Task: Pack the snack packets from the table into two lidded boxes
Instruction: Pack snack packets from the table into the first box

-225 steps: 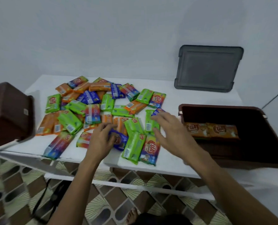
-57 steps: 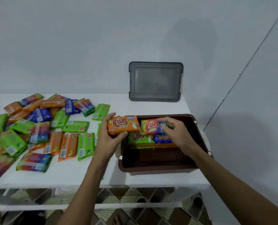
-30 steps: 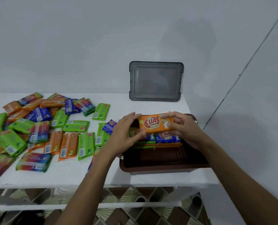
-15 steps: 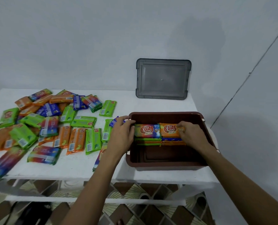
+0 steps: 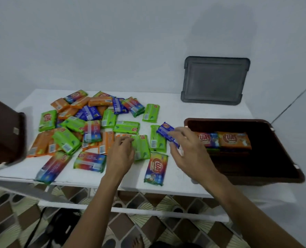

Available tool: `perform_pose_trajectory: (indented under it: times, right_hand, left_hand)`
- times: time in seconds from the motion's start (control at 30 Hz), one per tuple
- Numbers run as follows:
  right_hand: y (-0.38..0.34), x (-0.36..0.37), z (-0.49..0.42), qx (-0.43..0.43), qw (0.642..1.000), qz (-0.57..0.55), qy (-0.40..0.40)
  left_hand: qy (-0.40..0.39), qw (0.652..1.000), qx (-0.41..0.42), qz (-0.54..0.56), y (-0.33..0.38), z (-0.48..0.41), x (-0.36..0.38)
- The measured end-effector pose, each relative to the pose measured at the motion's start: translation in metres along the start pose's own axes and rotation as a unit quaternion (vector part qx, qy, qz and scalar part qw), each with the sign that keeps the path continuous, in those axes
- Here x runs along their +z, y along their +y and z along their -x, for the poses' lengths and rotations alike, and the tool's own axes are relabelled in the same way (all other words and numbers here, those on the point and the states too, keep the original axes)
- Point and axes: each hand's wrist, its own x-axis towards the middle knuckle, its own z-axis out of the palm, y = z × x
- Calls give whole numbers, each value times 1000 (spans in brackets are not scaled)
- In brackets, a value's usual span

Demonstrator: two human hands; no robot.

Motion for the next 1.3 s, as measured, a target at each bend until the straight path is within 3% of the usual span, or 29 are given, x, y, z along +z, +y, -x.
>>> perform_pose_trajectory:
  times: [0.1,0.23,0.37,0.63,0.77,1.0,1.17,1.3]
  right_hand:
    - [-29,41,9,2,995,77,-57]
    - [-42,83,24,197,942,174,-211]
    - [-40,103,24,258,916,208,-225]
    - [-33,101,25,242,935,81,-245]
    - [-30,98,28,285,928,9,-241]
    - [-44,79,14,202,968,40,-144]
    - [-41,47,-4,164,980,-109,-33]
    - [-24,3,-15,163,957,-233,49]
  left_hand:
    - [-47,996,-42,-57,-32,-4,-8]
    - [-92,987,-18,-129,-45,-3,-1]
    - [-81,987,-40,-133,-43,-3,6]
    - [-167,982,-43,-82,-43,-11,0]
    - [-170,980,-51,-89,-42,-11,3]
    - [-162,985,-46,-42,-41,-18,-9]
    - [-93,989,-42,108,-13,-23,-29]
    - [0,980,8,199,22,-30,-36]
